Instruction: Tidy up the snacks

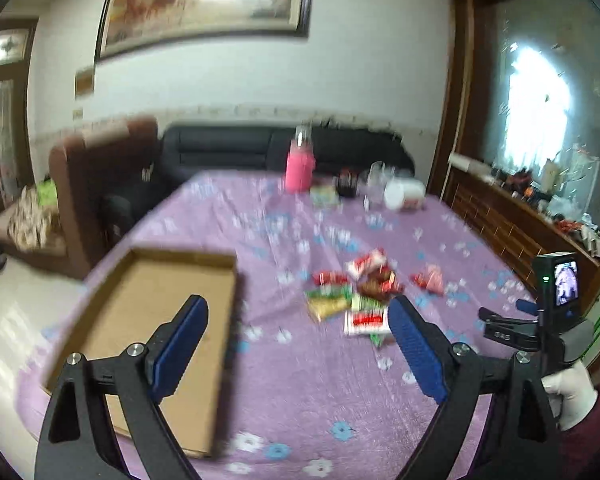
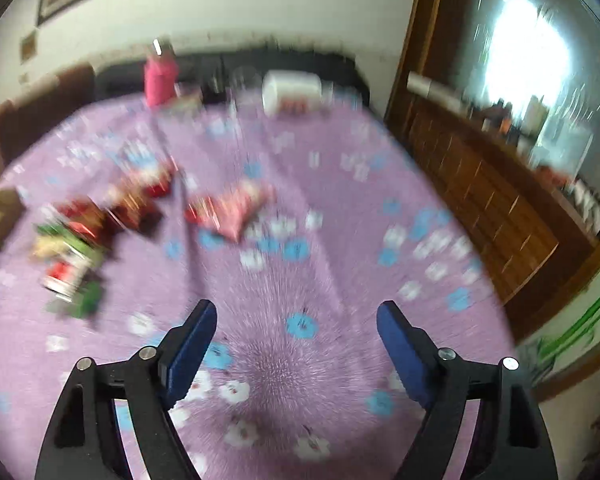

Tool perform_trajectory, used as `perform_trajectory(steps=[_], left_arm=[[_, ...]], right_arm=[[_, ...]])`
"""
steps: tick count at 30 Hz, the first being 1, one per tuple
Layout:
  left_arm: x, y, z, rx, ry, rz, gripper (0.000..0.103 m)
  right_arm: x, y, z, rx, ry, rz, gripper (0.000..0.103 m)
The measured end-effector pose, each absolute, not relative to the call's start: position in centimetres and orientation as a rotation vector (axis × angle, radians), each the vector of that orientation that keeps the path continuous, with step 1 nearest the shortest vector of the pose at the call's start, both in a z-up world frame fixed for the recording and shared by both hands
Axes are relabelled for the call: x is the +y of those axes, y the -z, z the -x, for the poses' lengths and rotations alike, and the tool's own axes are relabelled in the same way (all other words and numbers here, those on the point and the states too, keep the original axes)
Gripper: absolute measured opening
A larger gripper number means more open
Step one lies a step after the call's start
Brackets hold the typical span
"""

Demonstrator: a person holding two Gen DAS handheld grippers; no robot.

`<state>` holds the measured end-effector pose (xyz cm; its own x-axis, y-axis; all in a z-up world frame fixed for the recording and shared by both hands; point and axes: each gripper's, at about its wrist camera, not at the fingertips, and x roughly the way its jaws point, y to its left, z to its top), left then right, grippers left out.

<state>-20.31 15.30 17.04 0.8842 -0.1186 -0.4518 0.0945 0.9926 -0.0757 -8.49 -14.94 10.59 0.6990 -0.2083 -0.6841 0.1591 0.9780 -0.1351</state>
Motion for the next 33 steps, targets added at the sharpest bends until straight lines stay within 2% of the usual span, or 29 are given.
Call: perform_trajectory(steps=[4,7,17,20,22,25,30,33], left_arm=[[17.4,-24.7,24.5,0.331,0.152,0.009,0.091],[19.1,-30.8,26.3,0.291,0.174,0.011,0.092],[25.7,-49.5,28.5,0.157,0.001,0.042,0.092],[27.1,-52.8,28.4,0.147,-0.065,0.026,0.096],[27.4,-53.3,27.4,0.151,-0.103,0.004,0.098],[26.6,-51.0,24.7,0.192,-0.081,-0.017,0.100],[23.9,-41.3,20.3,0.273,0.030,0.001,0.100],[21.9,-33.1,16.3,0.404,0.152,0.054,0.100]], right_arm=[[-14.9,-20.3,13.5,0.561,0.171,0.045,0.084],[-14.8,-27.6,16.4,0.437,0.147,0.042,0.084],[-13.1,-50.7,21.8,0.131,0.266,0.135,0.084],[-12.5,-55.0,22.3,0.071,0.351,0.199,0.085],[-12.0,-55.6,22.3,0.043,0.363,0.223,0.089],[-11.7,-53.0,20.2,0.086,0.229,0.171,0.097],[-10.3,-39.1,11.5,0.436,0.041,0.128,0.097],[-8.7,-28.2,7.7,0.605,-0.086,0.069,0.087]])
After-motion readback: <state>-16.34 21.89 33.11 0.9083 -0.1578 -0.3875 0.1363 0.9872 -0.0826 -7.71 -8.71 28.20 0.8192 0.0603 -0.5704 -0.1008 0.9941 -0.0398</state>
